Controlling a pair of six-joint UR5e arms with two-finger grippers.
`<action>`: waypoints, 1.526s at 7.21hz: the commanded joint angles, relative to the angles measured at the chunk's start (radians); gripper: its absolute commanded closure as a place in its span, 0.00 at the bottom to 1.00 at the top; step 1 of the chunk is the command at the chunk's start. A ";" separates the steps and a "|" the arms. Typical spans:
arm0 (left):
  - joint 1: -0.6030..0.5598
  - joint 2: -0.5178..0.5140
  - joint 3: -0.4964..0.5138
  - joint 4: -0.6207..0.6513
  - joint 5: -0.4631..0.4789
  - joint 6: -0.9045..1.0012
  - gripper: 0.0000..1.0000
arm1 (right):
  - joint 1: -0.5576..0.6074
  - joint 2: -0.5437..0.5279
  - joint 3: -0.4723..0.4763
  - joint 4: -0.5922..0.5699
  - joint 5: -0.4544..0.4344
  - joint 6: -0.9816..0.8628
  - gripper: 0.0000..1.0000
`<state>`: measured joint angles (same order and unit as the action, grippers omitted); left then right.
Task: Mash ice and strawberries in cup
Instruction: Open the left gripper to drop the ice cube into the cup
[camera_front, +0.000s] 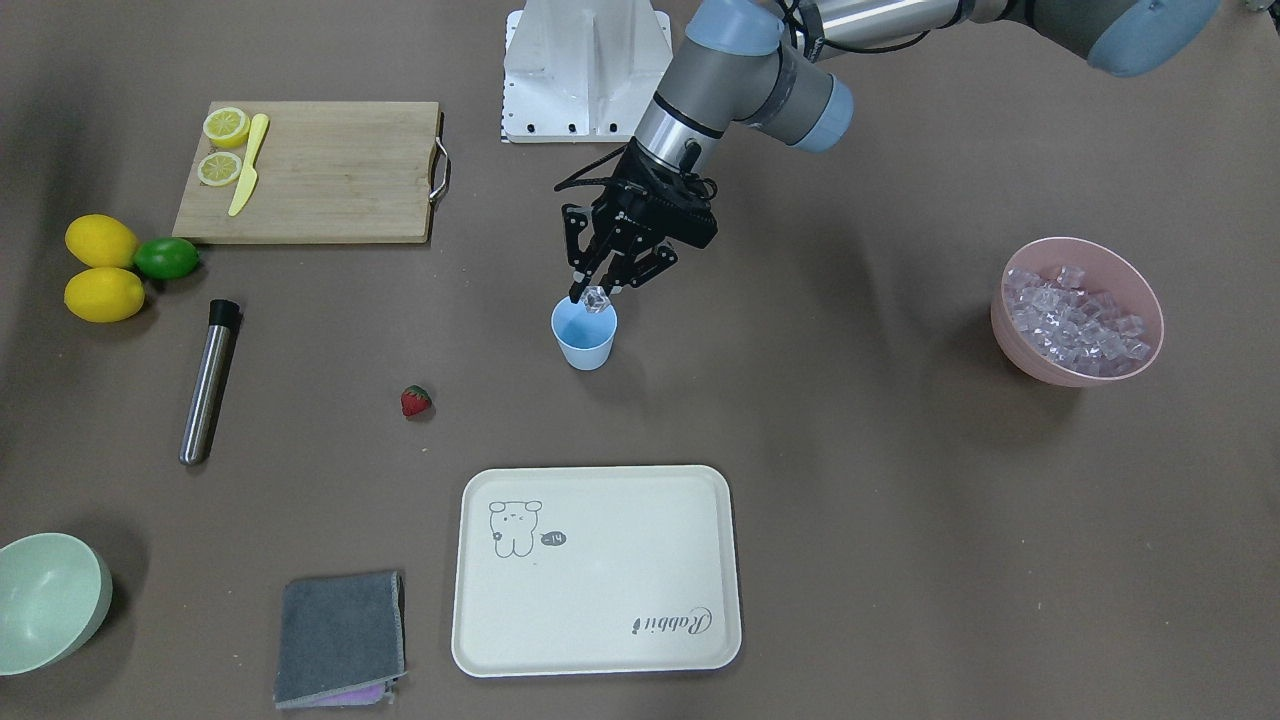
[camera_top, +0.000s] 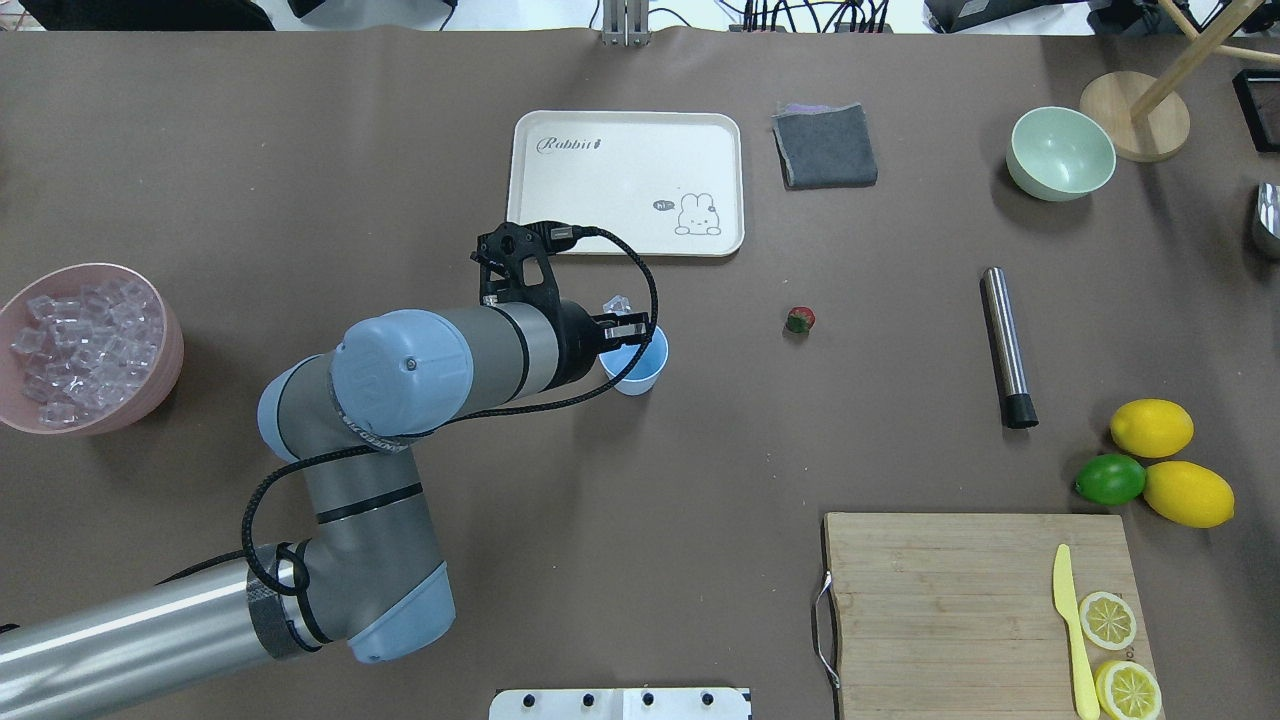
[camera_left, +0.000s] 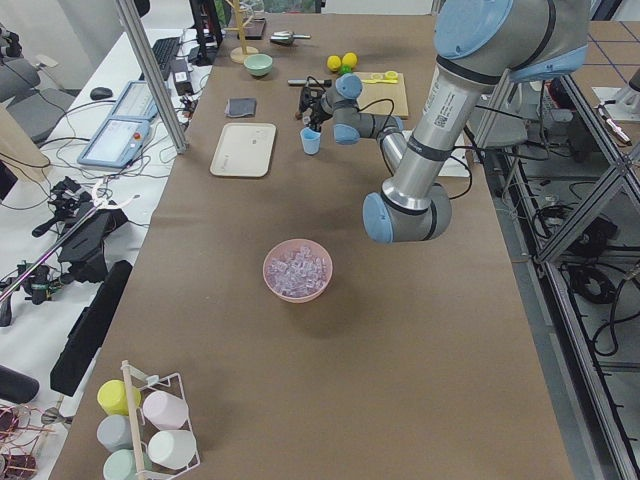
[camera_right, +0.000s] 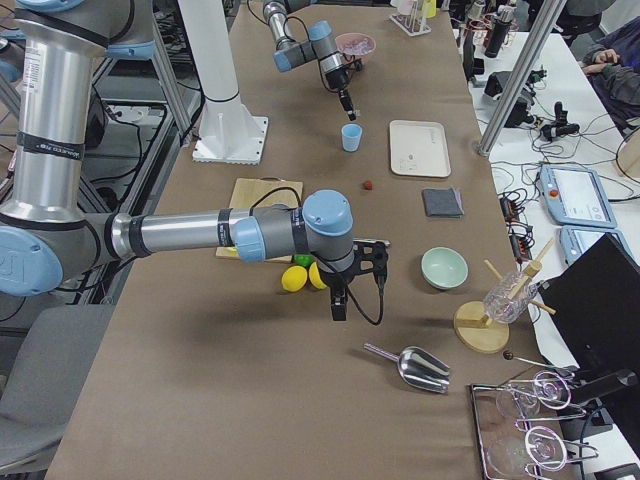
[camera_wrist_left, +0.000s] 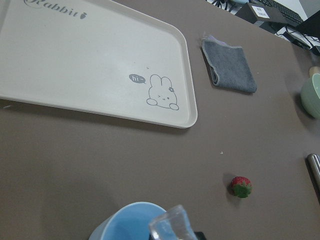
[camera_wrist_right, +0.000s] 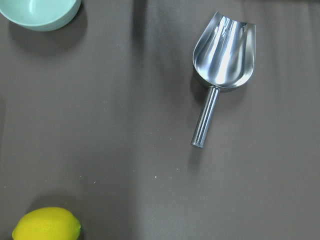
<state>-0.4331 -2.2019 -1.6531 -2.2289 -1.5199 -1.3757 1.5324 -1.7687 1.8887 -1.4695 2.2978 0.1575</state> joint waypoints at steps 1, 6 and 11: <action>0.002 -0.004 0.003 0.000 0.004 0.000 0.88 | 0.000 0.000 -0.002 0.000 0.000 -0.001 0.00; -0.003 -0.032 0.055 -0.002 0.032 0.006 0.93 | 0.000 0.000 -0.008 0.000 0.015 -0.003 0.00; -0.003 -0.033 0.064 -0.002 0.032 0.004 0.39 | 0.000 0.000 -0.008 0.000 0.017 -0.003 0.00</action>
<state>-0.4368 -2.2345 -1.5876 -2.2304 -1.4881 -1.3709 1.5324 -1.7687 1.8807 -1.4696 2.3146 0.1549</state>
